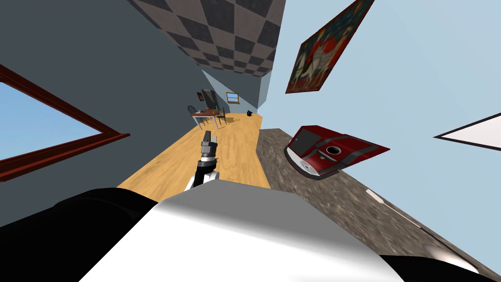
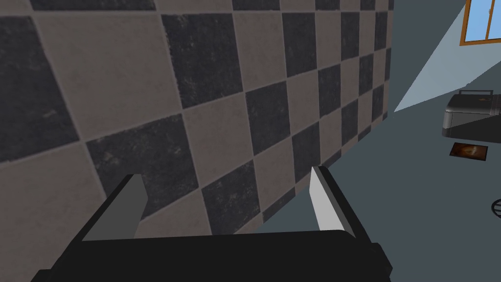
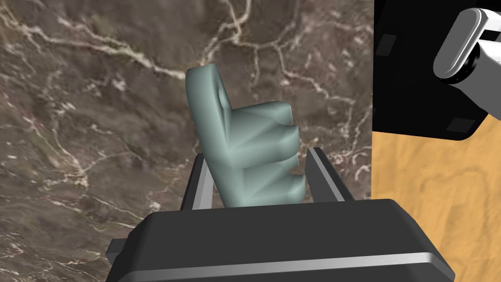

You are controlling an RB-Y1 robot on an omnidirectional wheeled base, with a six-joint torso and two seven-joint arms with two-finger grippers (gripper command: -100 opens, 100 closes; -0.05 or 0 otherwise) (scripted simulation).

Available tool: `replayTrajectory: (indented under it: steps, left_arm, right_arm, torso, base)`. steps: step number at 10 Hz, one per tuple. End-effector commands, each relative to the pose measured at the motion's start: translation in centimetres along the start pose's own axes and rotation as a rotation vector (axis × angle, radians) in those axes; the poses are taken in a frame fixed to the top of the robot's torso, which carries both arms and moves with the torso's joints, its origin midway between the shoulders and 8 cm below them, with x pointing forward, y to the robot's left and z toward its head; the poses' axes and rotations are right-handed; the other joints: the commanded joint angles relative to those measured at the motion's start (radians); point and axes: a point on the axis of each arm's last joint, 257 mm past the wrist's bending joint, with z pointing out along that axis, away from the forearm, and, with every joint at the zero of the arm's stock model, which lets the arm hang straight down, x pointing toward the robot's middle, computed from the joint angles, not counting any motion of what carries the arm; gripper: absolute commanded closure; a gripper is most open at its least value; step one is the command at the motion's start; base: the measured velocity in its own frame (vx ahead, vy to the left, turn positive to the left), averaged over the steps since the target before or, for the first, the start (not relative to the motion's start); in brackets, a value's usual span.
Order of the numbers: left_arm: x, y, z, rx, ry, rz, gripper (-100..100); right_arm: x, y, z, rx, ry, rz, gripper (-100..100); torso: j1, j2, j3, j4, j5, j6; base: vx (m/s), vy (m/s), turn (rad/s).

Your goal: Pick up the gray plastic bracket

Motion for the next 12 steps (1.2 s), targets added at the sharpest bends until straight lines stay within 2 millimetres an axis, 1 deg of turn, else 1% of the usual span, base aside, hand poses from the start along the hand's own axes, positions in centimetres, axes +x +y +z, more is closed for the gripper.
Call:
replayTrajectory:
  steps: [1, 2, 3, 4, 5, 6, 7, 8, 9, 11, 12]
  left_arm:
    - [0.0, 0.0, 0.0, 0.000, 0.000, 0.000, 0]
    - [0.0, 0.0, 0.0, 0.000, 0.000, 0.000, 0]
    - [0.0, 0.0, 0.0, 0.000, 0.000, 0.000, 0]
    - [0.0, 0.0, 0.0, 0.000, 0.000, 0.000, 0]
    - [0.0, 0.0, 0.0, 0.000, 0.000, 0.000, 0]
    - [0.0, 0.0, 0.0, 0.000, 0.000, 0.000, 0]
    - [0.0, 0.0, 0.0, 0.000, 0.000, 0.000, 0]
    - [0.0, 0.0, 0.0, 0.000, 0.000, 0.000, 0]
    - [0.0, 0.0, 0.0, 0.000, 0.000, 0.000, 0]
    - [0.0, 0.0, 0.0, 0.000, 0.000, 0.000, 0]
    - [0.0, 0.0, 0.0, 0.000, 0.000, 0.000, 0]
  right_arm:
    - [-1.0, -0.4, -0.3, 0.013, -0.007, -0.007, 100]
    - [-1.0, -0.4, -0.3, 0.013, -0.007, -0.007, 100]
    - [-1.4, -1.5, -1.3, 0.044, 0.003, 0.003, 100]
    - [-2.3, -1.1, -1.1, 0.035, -0.007, -0.020, 100]
    - [-2.7, -2.0, -2.0, 0.061, 0.002, -0.009, 100]
    - [-3.7, -1.5, -1.7, 0.050, -0.009, -0.033, 100]
    - [-3.9, -2.2, -2.5, 0.072, 0.001, -0.018, 100]
    - [-4.9, -1.7, -2.2, 0.060, -0.010, -0.041, 100]
    - [-5.0, -2.2, -2.9, 0.080, 0.002, -0.022, 100]
    - [-6.3, -1.3, -2.5, 0.060, -0.014, -0.052, 100]
    - [-6.4, -1.7, -3.0, 0.076, -0.003, -0.031, 100]
  torso:
    - [0.000, 0.000, 0.000, 0.000, 0.000, 0.000]
    - [-0.001, 0.000, 0.000, 0.000, 0.000, -0.001]
    - [0.000, -0.001, 0.000, 0.000, -0.001, -0.001]
    - [0.001, 0.000, 0.000, 0.000, 0.000, 0.000]
    - [0.001, -0.001, 0.000, 0.000, 0.000, -0.001]
    - [0.001, -0.001, 0.000, 0.000, 0.001, -0.001]
    - [0.001, -0.001, 0.000, 0.000, 0.000, -0.001]
    - [0.000, 0.000, 0.000, 0.000, 0.001, -0.001]
    - [0.001, 0.000, 0.000, 0.000, 0.000, -0.001]
    - [0.001, 0.000, 0.000, 0.000, 0.000, -0.001]
    - [0.002, -0.002, -0.001, 0.000, 0.000, -0.001]
  base:
    - [-0.047, -0.031, -0.036]
    - [-0.020, -0.020, 0.007]
    - [-0.026, -0.014, -0.028]
    - [-0.028, -0.019, -0.033]
    - [-0.028, -0.018, -0.033]
    - [-0.031, -0.024, -0.021]
    - [-0.042, -0.035, -0.029]
    - [-0.036, -0.029, -0.023]
    - [-0.043, -0.021, -0.025]
    - [-0.021, -0.016, -0.016]
    - [-0.019, -0.020, -0.023]
